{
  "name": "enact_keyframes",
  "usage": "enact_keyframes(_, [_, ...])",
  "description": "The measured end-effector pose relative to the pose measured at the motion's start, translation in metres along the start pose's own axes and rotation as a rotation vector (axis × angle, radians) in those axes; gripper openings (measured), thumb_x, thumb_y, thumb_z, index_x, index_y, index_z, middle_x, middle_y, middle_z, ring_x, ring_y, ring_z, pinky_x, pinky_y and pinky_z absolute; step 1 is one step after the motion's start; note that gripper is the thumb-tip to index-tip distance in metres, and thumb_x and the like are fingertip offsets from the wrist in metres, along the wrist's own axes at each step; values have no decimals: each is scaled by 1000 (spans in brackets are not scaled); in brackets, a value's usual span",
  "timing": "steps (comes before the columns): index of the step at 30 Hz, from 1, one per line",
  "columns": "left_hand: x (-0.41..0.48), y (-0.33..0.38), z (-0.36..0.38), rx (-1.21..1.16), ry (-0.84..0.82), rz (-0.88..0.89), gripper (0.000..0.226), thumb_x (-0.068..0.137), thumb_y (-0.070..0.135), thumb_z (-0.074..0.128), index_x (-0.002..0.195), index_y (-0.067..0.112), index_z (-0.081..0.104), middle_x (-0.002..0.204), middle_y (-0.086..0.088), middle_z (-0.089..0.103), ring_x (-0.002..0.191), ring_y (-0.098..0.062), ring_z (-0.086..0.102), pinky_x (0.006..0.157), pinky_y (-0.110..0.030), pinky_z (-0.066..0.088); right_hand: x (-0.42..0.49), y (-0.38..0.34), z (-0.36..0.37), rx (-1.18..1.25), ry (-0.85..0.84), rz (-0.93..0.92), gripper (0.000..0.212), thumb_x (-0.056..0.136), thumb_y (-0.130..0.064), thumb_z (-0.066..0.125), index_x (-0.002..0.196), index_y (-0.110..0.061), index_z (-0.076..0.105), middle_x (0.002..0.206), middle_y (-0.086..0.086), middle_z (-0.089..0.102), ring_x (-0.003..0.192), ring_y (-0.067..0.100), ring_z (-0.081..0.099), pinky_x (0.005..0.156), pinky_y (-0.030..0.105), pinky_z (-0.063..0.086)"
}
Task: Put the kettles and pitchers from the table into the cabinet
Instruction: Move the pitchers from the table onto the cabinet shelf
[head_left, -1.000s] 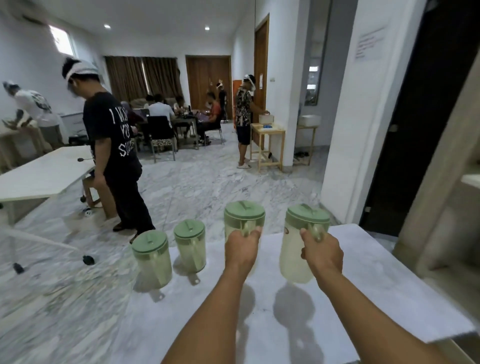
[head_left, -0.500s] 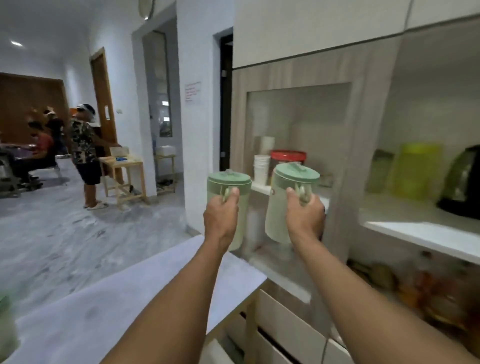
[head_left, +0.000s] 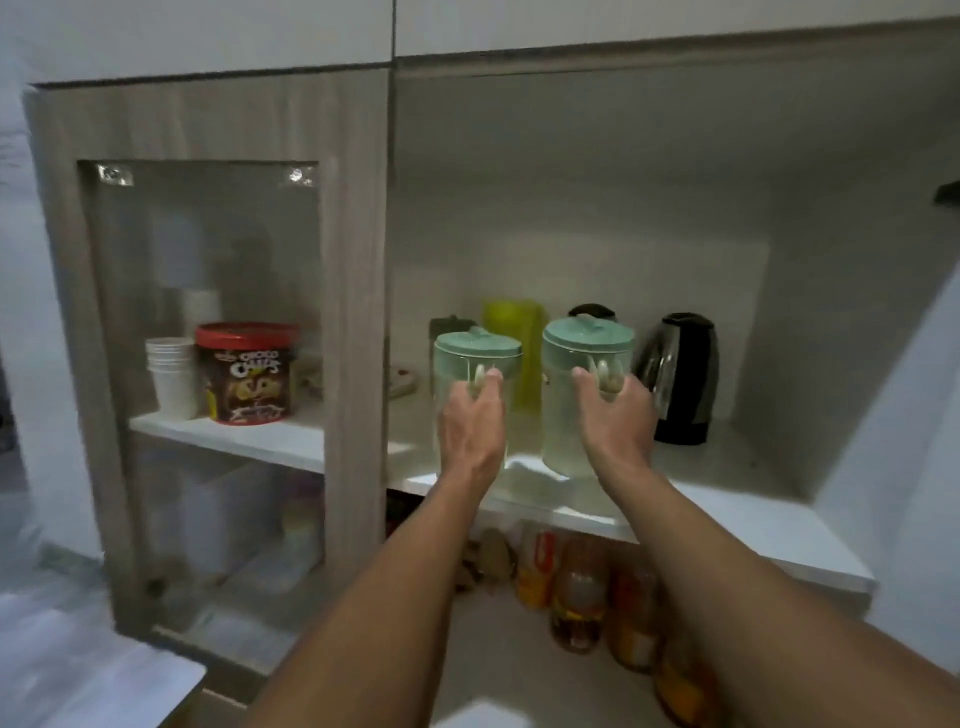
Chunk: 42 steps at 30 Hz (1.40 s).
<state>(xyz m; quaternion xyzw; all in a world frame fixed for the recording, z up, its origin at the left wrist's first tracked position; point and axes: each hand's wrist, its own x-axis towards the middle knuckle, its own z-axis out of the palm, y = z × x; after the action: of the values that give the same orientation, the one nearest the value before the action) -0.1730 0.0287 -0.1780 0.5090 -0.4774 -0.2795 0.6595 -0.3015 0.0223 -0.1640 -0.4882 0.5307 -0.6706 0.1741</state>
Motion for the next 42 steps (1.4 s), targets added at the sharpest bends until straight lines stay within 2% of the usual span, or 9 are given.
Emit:
enact_keyframes(9, [85,-58,45,72,110,-84,35,102,44,41,94,12,52,84,-1,51,67,-10,44,57,-27,36,74,88,71,52,-203,97,36,74,-52,67,86,-18,68,78,0,72,76,27,71,75,51,60])
enact_keyframes(13, [138,-75,38,60,122,-141,36,103,39,44,97,7,59,82,-7,57,64,-14,49,54,-26,35,108,100,124,88,-285,131,22,83,-39,71,73,-20,64,59,-4,61,59,24,60,65,45,54])
enact_keyframes(17, [199,-97,42,6,128,-191,36,99,48,46,100,13,58,101,-22,65,88,-34,62,76,-39,46,140,121,179,80,-274,80,24,87,-38,68,77,-16,62,67,5,64,61,26,63,59,33,48])
enact_keyframes(20, [228,-112,49,-31,117,-165,37,93,48,50,92,13,59,107,-31,64,93,-44,63,74,-43,50,161,131,205,49,-301,85,20,89,-33,67,78,-17,62,69,4,63,63,23,63,53,25,41])
enact_keyframes(25, [269,-125,55,-119,138,-171,34,94,42,57,67,22,53,72,-17,58,74,-32,57,69,-42,44,185,147,233,65,-283,38,22,91,-29,68,85,-8,65,75,7,69,67,22,66,60,29,47])
enact_keyframes(29, [288,-139,62,-130,109,-237,38,75,58,57,63,23,50,100,-42,56,91,-55,59,75,-57,47,193,149,243,42,-283,30,27,92,-28,66,71,-19,53,60,-2,56,47,4,54,49,22,44])
enact_keyframes(32, [291,-134,58,-96,83,-205,35,84,53,58,69,22,52,90,-38,55,79,-46,59,69,-46,43,198,150,249,89,-273,100,27,90,-27,70,70,-18,54,58,-2,56,50,12,57,47,23,44])
enact_keyframes(35, [287,-125,52,-112,10,-227,31,97,44,51,79,20,55,81,-16,59,65,-21,53,62,-32,43,199,149,246,5,-332,146,26,85,-44,71,88,-21,60,80,2,65,78,28,65,68,34,50])
enact_keyframes(42, [266,-141,42,175,-158,-385,119,49,88,56,142,14,49,134,-14,59,120,-33,58,104,-48,48,176,141,212,-268,-464,223,68,83,-49,72,126,-2,49,129,16,59,120,31,57,78,27,39])
